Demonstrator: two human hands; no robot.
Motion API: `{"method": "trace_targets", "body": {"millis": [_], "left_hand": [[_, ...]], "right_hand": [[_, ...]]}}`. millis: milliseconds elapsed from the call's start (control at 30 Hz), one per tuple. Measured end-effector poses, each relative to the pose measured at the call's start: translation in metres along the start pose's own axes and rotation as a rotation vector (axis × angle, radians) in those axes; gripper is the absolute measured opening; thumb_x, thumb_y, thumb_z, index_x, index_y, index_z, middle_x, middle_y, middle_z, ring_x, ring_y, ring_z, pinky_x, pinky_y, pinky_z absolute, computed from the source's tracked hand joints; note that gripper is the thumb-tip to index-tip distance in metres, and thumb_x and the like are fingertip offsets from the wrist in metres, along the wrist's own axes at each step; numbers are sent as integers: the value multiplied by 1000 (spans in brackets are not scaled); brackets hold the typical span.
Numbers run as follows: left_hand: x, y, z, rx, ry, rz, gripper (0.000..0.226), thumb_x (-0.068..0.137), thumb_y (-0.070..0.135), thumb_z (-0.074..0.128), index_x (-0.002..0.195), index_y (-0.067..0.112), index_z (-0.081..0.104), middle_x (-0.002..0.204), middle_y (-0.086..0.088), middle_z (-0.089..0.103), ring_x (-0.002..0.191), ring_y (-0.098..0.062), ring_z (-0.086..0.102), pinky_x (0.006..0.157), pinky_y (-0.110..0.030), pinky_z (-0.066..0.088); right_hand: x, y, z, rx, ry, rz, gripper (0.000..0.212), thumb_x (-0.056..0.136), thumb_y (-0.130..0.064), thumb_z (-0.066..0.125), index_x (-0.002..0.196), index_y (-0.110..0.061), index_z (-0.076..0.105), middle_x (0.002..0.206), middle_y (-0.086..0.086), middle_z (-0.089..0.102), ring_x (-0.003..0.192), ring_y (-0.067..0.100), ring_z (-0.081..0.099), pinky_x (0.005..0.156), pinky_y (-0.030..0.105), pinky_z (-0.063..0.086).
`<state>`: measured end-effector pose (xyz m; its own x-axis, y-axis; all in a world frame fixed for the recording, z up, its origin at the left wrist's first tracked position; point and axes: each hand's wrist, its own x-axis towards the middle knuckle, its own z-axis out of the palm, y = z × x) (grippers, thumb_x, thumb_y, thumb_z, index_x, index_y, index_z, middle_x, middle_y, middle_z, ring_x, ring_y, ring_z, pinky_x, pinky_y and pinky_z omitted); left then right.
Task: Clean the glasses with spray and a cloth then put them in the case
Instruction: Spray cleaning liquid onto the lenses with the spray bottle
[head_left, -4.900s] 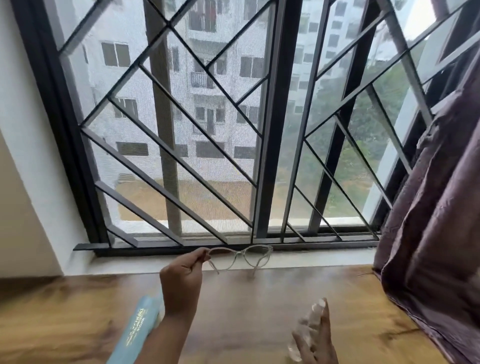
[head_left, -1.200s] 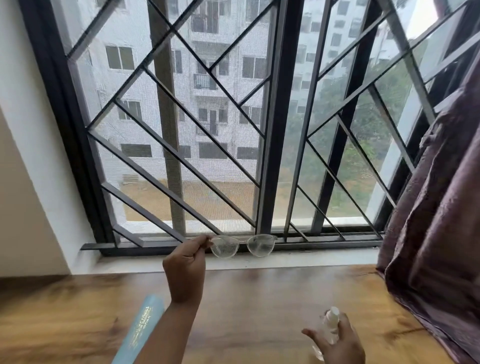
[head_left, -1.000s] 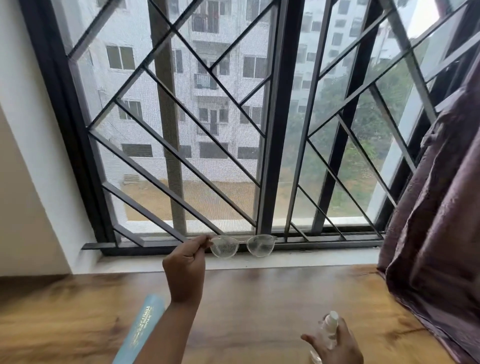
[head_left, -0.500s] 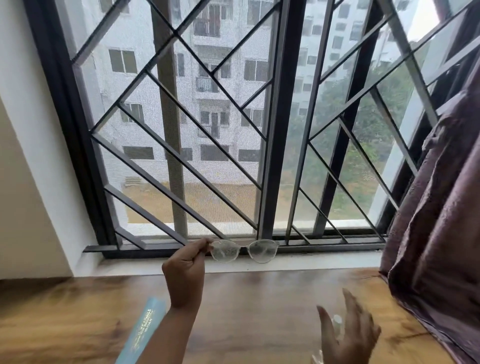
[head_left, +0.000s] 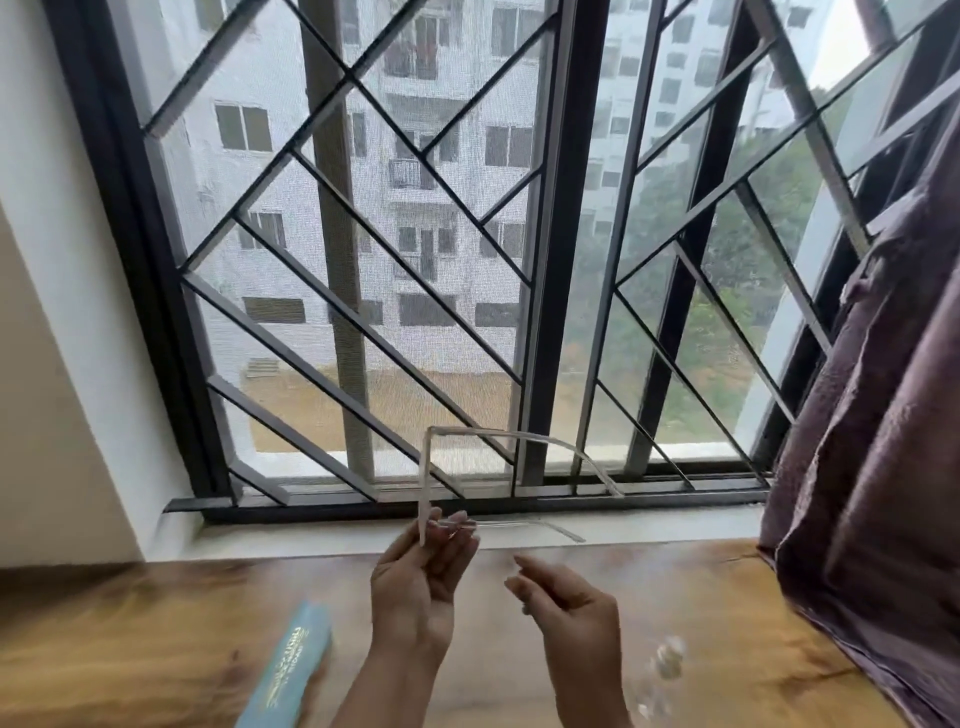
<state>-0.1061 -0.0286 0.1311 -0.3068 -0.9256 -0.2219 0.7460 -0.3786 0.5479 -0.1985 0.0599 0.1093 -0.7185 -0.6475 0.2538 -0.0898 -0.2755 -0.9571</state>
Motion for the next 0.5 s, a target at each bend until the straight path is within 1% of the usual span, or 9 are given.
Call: {"method": "trace_targets", "body": {"millis": [67,167,233,267,300,333,400,433,500], "left_hand": [[-5,-6,3,-55,5,-94,20,89,-7,44,82,3,59,67,-18,71,56,-25,69,52,-34,58],[-10,-15,6,-159,6,-214,18,90,2,45,80,7,59,68,-14,72,54,-21,69,46,-32,57],[-11,-18,7,-187,-2,-281,12,83,9,52,89,6,62,80,-14,71,55,-21,69,39,-24,53],[-11,-20,7,-188,-4,-309,22,76,12,55,96,4,61,87,-14,69,54,-20,68,35,-18,48],[-12,-22,6,-186,-4,-340,29,71,14,57,98,5,61,89,-13,68,52,-19,67,32,-14,44],[-12,-24,5,-187,-4,-351,29,67,13,57,95,6,61,87,-11,70,50,-17,66,30,-11,41],[-13,-29,4,-192,-7,-354,21,65,12,58,85,9,62,78,-9,72,50,-16,66,34,-10,43],[-14,-31,5,-192,-10,-351,16,65,10,59,80,9,63,75,-11,72,53,-17,67,40,-13,47],[-13,-36,4,-181,-15,-331,10,66,7,59,73,8,65,74,-13,72,59,-20,69,55,-24,55]], "right_hand": [[1,-5,7,130,-26,105,29,69,13,70,79,-14,74,64,-1,72,58,1,62,56,13,49],[4,-10,13,214,-37,168,27,70,14,67,87,-6,72,67,2,69,59,2,60,54,11,47],[6,-12,15,247,-31,172,23,69,17,66,84,0,72,69,7,68,59,4,61,53,12,47],[7,-12,16,259,-39,163,21,68,18,65,81,3,72,70,10,67,60,5,61,53,12,47],[7,-13,18,265,-50,158,19,67,19,65,78,5,72,73,12,68,63,7,63,55,13,48],[7,-12,19,268,-61,157,17,67,19,65,75,6,72,79,13,70,69,12,66,59,15,50],[8,-10,20,273,-73,171,17,68,18,65,72,4,73,87,15,73,82,21,69,67,21,54],[8,-11,20,275,-78,177,18,68,17,65,71,2,74,88,16,73,83,23,69,68,22,54],[8,-15,21,287,-70,187,19,68,17,65,68,0,74,84,17,73,79,20,70,64,19,54]]}}
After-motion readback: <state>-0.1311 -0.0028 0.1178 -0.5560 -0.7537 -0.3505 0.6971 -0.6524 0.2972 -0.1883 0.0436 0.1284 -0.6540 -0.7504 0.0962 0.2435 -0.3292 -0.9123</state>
